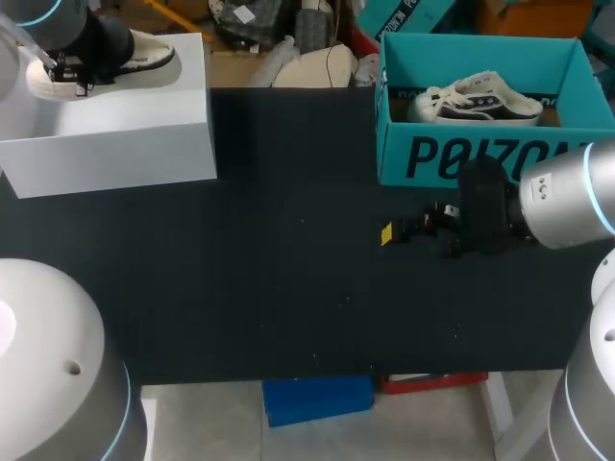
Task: Take the shoe out of the shoebox, open the shoe tongue, remove and reinsert the insole, then place the shoe into the shoebox
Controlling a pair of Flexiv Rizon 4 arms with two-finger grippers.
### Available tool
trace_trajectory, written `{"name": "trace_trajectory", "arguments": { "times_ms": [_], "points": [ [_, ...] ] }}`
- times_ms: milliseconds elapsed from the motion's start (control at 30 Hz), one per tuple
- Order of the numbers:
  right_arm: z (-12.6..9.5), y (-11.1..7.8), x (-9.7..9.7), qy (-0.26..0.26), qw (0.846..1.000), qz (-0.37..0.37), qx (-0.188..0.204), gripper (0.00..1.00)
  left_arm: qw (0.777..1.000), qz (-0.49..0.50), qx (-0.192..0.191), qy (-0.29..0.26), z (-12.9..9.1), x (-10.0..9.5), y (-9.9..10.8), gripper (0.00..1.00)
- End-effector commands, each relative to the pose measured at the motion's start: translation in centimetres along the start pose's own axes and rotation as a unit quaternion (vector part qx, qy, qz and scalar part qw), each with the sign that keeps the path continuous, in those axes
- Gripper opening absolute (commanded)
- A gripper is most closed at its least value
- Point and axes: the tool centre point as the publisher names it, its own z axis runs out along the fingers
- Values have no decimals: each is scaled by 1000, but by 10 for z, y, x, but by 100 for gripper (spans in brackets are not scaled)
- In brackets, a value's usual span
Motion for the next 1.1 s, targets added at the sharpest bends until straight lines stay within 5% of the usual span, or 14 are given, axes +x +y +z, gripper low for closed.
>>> {"name": "trace_trajectory", "arguments": {
  "times_ms": [33, 633, 1100],
  "points": [
    [1, 0, 1, -1, 1000, 0, 0, 100, 1000, -5, -1, 7, 22, 0, 6, 0],
    [1, 0, 1, -1, 1000, 0, 0, 100, 998, -17, -17, 54, 91, 14, 21, 0],
    [1, 0, 1, -1, 1000, 0, 0, 100, 996, -18, -27, 81, 120, 36, 25, 0]
  ]
}}
